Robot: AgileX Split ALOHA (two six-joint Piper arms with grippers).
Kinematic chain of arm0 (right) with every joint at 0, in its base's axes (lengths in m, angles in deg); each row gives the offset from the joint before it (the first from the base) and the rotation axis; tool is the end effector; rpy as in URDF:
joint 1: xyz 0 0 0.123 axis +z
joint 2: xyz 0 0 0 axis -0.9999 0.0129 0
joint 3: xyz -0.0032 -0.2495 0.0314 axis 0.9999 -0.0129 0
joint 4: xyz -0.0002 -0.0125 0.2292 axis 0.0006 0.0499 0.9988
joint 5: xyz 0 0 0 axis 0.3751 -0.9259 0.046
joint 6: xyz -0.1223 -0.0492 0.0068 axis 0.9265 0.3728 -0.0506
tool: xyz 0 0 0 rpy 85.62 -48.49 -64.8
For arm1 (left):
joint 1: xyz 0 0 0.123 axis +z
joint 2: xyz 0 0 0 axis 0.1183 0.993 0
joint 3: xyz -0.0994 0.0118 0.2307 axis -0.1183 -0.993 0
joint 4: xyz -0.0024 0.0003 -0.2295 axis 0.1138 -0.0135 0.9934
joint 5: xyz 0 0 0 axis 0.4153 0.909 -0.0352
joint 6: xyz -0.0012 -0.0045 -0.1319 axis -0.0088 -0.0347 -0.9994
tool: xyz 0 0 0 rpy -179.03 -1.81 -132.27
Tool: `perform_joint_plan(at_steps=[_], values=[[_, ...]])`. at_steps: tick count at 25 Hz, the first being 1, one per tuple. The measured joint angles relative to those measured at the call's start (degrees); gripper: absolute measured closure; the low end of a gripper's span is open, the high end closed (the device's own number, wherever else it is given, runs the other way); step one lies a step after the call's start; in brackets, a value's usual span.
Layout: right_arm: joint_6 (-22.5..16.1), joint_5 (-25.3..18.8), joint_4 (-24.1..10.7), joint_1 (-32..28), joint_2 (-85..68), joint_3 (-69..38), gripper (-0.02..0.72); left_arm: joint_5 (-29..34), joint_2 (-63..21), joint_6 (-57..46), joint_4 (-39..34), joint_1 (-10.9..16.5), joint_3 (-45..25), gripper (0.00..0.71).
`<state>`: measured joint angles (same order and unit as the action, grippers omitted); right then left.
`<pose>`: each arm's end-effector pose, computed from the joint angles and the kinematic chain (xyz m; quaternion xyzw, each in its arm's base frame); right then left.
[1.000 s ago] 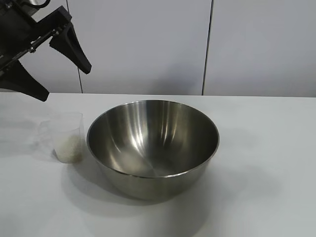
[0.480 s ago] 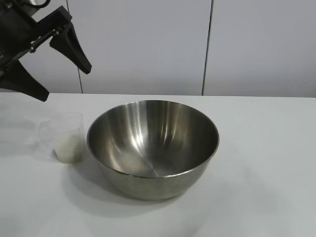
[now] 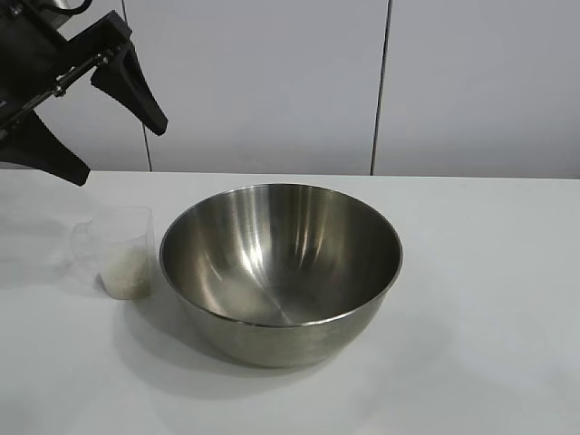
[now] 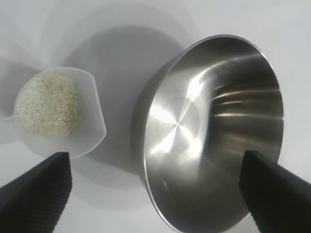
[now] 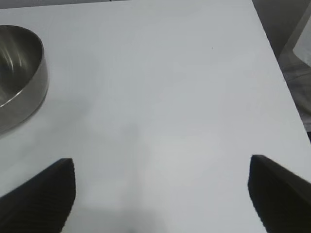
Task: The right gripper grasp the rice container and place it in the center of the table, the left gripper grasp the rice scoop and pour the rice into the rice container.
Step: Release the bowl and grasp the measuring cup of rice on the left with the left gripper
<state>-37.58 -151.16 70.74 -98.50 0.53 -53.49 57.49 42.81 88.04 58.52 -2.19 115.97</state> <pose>0.0438 0.0002 0.2359 0.0191 0.8647 -0.0382 0.5005 0.3331 -0.1202 0.1870 0.0228 0.9460 -0.2888 0.1455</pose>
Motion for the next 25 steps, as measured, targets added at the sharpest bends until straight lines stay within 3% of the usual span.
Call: perform_joint_plan(at_steps=[13, 18, 21, 25], values=[[0.0, 0.0, 0.0, 0.0, 0.0, 0.0, 0.043, -0.1, 0.0, -0.1, 0.0, 0.0, 0.0, 0.035], [0.1, 0.0, 0.0, 1.0, 0.0, 0.0, 0.043, -1.0, 0.0, 2.3, 3.2, 0.5, 1.2, 0.035], [0.0, 0.0, 0.0, 2.2, 0.0, 0.0, 0.043, -7.4, -2.8, 5.3, -1.4, 0.2, 2.4, 0.037], [0.0, 0.1, -0.1, 2.7, 0.0, 0.0, 0.043, -26.0, -12.2, 5.4, -18.5, -3.0, -2.5, 0.044]])
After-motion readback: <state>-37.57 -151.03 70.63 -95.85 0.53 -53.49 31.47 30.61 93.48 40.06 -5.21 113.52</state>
